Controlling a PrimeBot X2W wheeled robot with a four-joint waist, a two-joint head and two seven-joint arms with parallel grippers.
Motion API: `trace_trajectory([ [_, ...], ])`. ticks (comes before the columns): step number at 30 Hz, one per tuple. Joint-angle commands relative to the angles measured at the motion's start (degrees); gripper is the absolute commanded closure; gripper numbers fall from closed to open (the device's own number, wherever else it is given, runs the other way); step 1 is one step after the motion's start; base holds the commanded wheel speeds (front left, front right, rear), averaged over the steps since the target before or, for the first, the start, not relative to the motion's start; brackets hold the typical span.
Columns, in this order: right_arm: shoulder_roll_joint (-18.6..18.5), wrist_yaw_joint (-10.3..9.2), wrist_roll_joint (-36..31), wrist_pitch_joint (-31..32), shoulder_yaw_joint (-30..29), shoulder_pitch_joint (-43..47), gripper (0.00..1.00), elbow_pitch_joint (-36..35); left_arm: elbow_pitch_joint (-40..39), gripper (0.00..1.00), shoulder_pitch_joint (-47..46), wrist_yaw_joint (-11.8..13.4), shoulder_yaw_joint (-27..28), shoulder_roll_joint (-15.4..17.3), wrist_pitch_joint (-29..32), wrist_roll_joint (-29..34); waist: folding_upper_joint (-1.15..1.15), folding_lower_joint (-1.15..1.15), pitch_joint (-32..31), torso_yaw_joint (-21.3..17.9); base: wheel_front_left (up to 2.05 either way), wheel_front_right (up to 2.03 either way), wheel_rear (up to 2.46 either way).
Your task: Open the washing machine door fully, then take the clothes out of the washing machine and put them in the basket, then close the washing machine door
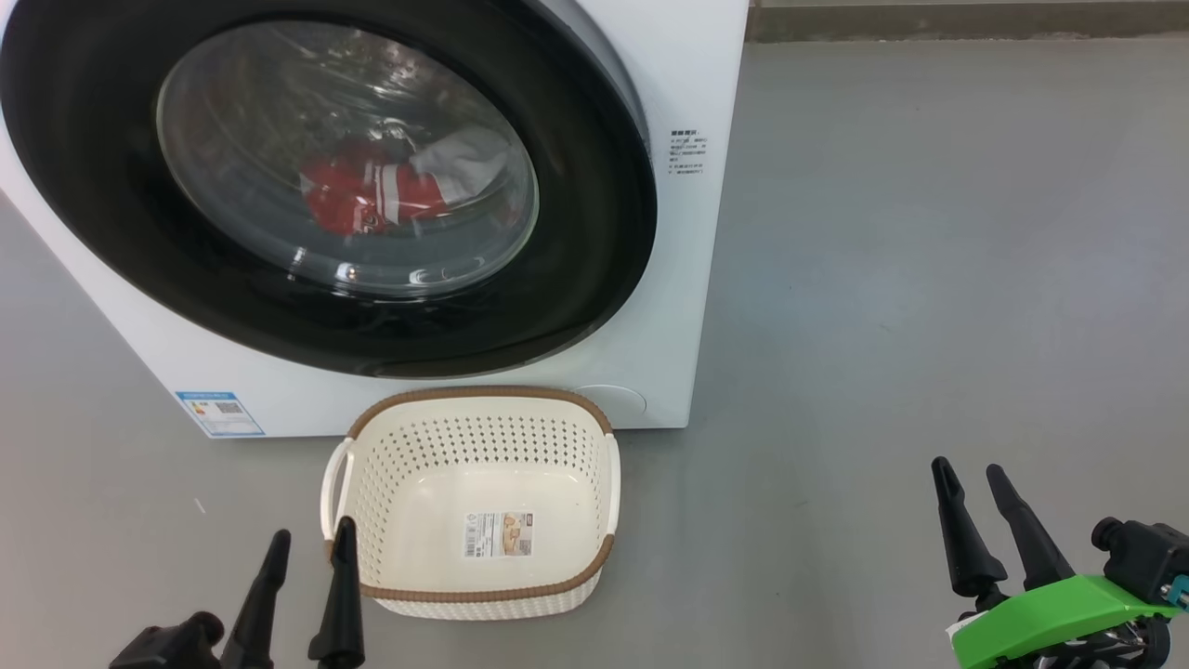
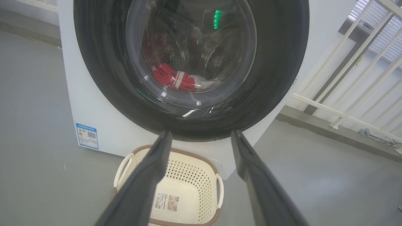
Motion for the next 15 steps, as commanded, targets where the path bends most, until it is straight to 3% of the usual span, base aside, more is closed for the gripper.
trace_trajectory([
  [1,-1.10,0.03,-1.51,-0.77,0.87,-0.43,0.00,-1.71,-1.97,0.00,-0.60,0.30,1.22,0.76,-0.89,1.64,0.00,0.00,0.04,0.01,0.00,0.00,0.00],
  [15,-0.58,0.03,-9.24,-3.10,-0.20,0.04,0.00,-2.56,-3.17,0.00,-0.30,1.14,1.66,0.78,-3.24,11.51,0.00,0.00,0.77,-0.14,0.00,0.00,0.00],
])
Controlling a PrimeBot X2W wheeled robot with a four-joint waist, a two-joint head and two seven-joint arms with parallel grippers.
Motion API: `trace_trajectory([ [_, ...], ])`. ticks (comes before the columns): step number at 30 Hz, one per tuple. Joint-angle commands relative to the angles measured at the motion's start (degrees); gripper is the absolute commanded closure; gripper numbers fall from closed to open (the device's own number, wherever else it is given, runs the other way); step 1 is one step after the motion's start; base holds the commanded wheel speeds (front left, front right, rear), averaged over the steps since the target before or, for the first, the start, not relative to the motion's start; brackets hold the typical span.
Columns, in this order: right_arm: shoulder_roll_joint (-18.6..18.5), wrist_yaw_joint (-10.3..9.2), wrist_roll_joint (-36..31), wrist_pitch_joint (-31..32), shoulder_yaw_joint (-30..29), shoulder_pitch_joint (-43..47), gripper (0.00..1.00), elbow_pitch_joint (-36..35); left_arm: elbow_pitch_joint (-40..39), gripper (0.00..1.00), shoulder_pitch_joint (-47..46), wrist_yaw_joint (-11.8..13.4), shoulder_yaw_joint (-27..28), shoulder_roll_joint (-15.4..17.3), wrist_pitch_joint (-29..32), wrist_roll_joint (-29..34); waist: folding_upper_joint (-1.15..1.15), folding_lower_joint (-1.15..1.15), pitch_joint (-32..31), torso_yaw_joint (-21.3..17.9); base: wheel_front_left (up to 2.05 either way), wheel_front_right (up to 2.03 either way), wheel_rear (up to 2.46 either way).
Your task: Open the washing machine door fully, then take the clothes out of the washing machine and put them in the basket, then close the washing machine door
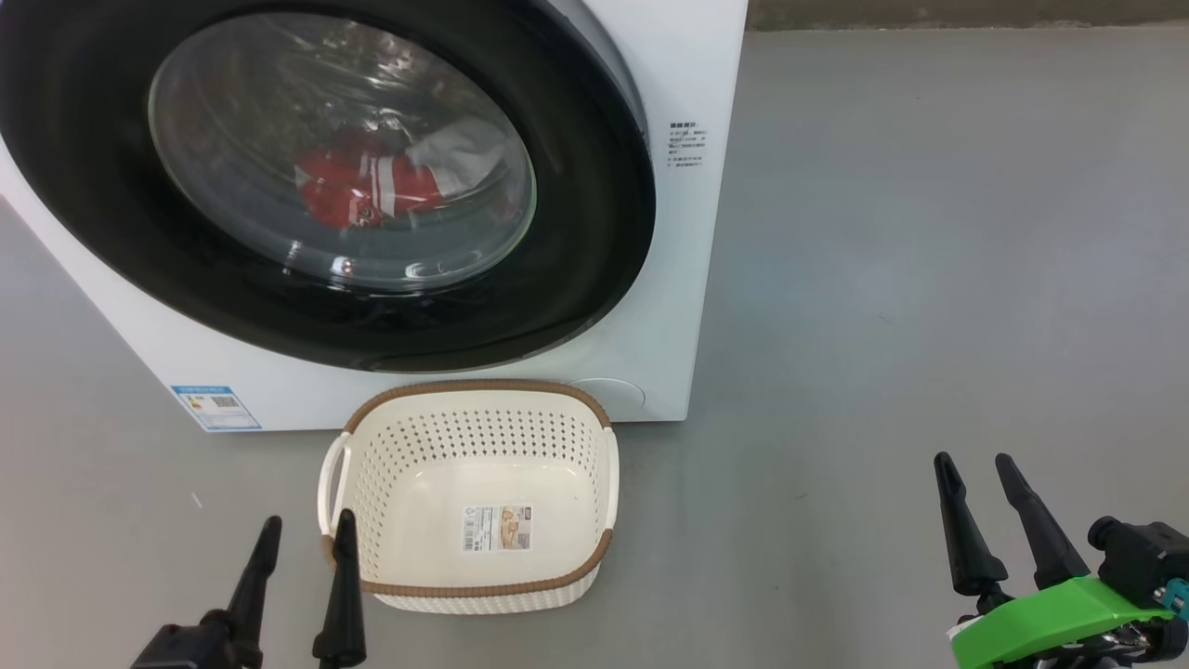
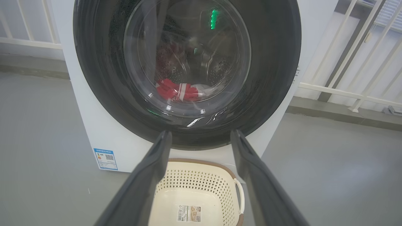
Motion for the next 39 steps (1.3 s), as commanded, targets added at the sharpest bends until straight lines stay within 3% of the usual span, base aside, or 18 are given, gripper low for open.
trace_trajectory([
  [1,-0.71,0.03,-2.26,-1.10,0.64,-0.14,0.00,-1.75,-1.98,0.00,-0.37,0.26,1.54,0.77,-1.02,2.55,0.00,0.00,0.05,-0.07,0.00,0.00,0.00],
  [16,-0.30,0.03,-10.42,-3.59,-0.36,0.48,0.00,-3.27,-2.07,0.00,0.12,0.41,1.84,0.83,-3.54,10.69,0.00,0.00,0.25,-0.17,0.00,0.00,0.00],
  [39,0.91,0.03,-8.80,-3.79,-0.32,0.81,0.01,-2.50,-1.30,0.00,0.31,-0.77,2.09,0.83,-3.73,7.85,0.00,0.00,-0.18,-0.25,0.00,0.00,0.00],
])
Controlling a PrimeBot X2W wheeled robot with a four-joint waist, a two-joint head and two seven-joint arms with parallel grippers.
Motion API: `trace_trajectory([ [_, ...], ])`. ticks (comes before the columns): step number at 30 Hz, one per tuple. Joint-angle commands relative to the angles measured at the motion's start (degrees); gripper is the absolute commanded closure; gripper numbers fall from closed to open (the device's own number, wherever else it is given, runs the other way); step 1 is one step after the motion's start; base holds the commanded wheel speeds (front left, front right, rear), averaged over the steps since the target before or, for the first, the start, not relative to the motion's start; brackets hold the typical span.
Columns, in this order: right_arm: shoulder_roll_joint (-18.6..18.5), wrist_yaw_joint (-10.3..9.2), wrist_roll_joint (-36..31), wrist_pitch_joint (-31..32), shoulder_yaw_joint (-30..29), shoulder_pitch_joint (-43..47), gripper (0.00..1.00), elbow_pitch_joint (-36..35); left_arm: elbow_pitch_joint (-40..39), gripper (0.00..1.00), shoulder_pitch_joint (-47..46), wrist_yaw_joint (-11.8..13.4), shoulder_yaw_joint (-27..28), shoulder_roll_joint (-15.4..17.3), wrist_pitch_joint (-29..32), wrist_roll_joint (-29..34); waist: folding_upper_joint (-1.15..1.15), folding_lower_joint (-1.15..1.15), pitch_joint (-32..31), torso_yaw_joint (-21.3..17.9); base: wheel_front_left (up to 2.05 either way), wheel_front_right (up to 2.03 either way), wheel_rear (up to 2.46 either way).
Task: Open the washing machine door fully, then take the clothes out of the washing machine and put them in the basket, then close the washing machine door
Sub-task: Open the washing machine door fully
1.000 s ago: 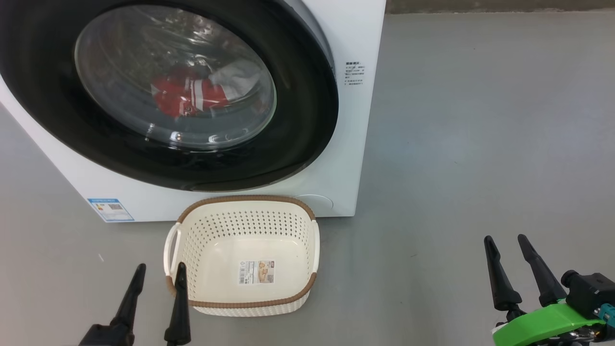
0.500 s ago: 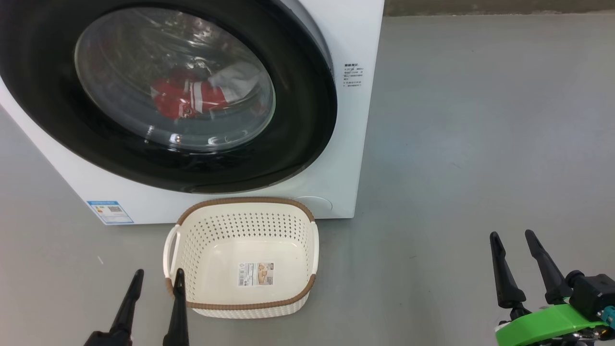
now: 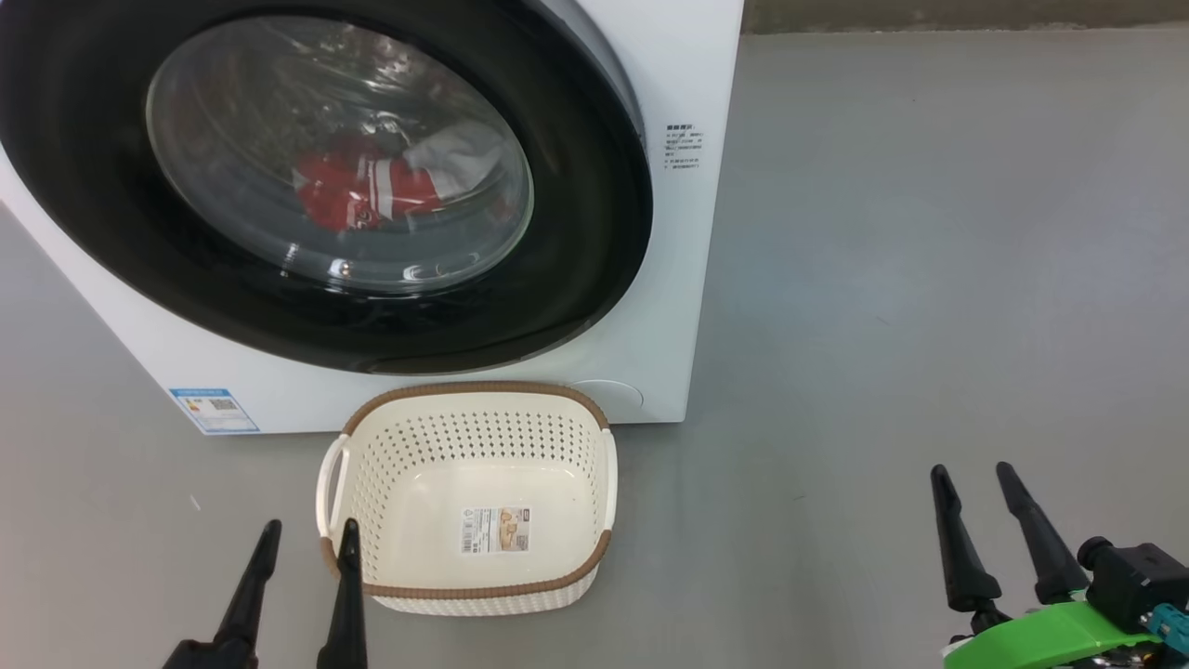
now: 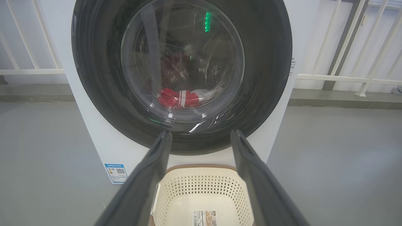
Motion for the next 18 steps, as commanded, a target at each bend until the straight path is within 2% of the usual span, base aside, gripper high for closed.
trace_trajectory([
  [1,-0.65,0.03,1.04,-0.52,1.90,-1.63,0.60,-1.38,-1.61,0.00,-0.69,-0.16,1.64,0.61,-0.70,-0.46,0.00,0.00,0.17,0.04,0.00,0.00,0.00],
  [2,-0.70,0.03,1.77,-0.52,2.31,-2.21,1.00,-1.60,-1.72,0.00,-0.73,-0.09,1.52,0.61,-0.70,-0.50,0.00,0.00,0.28,0.06,0.00,0.00,0.00],
  [9,-1.63,0.03,6.88,-0.52,5.67,-10.46,1.00,-4.31,-2.39,0.00,-1.21,0.42,0.44,0.61,-0.70,-0.99,0.00,0.00,1.30,0.23,0.00,0.00,0.00],
  [18,-2.92,0.03,13.95,-0.52,7.93,-29.76,1.00,-5.74,-3.06,0.00,-4.60,0.58,-1.20,0.61,-0.70,-1.37,0.00,0.00,5.07,2.42,0.00,0.00,0.00],
])
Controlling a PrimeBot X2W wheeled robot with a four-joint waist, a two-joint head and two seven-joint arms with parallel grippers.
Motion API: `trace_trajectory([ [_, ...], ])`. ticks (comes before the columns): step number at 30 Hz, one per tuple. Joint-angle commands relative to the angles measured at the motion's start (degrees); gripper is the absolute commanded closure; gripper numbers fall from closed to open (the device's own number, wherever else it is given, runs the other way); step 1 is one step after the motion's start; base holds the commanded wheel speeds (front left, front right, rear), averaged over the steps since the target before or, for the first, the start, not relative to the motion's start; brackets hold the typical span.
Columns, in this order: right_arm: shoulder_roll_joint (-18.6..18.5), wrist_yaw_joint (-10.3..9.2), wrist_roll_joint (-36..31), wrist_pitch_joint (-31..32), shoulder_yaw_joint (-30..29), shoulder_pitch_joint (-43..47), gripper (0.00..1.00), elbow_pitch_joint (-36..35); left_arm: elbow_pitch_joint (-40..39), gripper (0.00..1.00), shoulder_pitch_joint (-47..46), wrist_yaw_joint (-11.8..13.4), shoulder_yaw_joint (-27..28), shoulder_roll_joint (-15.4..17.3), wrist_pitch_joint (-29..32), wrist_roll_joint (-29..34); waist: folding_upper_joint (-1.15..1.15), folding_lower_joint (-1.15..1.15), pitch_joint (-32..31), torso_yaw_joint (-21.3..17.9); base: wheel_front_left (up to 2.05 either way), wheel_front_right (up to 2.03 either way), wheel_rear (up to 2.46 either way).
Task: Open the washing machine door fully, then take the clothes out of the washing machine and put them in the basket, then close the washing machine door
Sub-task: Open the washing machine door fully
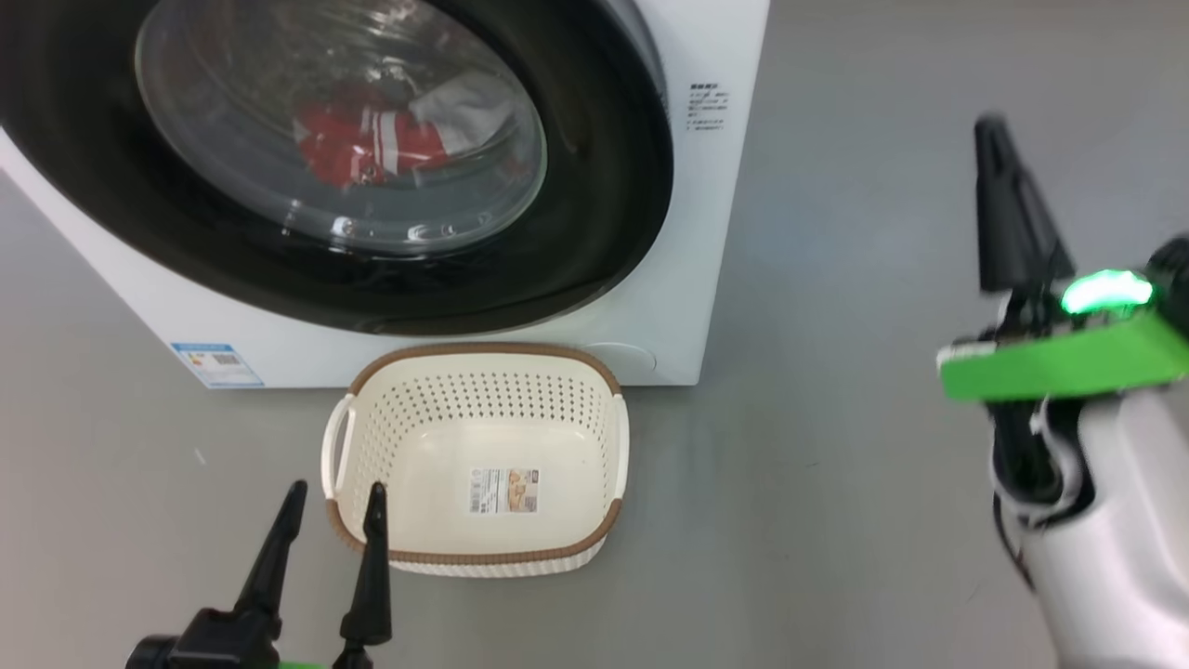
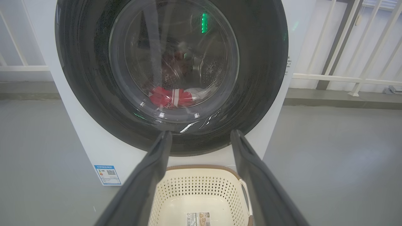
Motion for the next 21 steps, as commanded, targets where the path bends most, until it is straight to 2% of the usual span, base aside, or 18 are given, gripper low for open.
trace_trajectory([
  [1,-0.60,0.03,0.77,-0.36,1.67,-3.61,1.00,-1.56,-1.67,0.00,-2.10,0.52,1.39,0.59,-0.70,-0.77,0.00,0.00,1.46,1.28,0.00,0.00,0.00],
  [12,-4.10,0.03,5.43,-0.36,3.16,-17.95,1.00,3.21,-1.28,0.00,-5.01,0.83,-0.06,0.59,-0.70,-1.57,0.00,0.00,5.29,4.38,0.00,0.00,0.00],
  [18,-8.49,0.03,21.21,0.72,11.91,-24.37,1.00,8.56,-1.02,0.00,-6.24,0.88,-0.53,0.59,-0.70,-1.99,0.00,0.00,6.90,5.76,0.00,0.00,0.00],
  [21,-11.04,0.03,30.56,4.61,15.18,-27.52,1.00,9.63,-0.93,0.00,-6.78,0.91,-0.82,0.59,-0.70,-2.23,0.00,0.00,7.82,6.32,0.00,0.00,0.00],
])
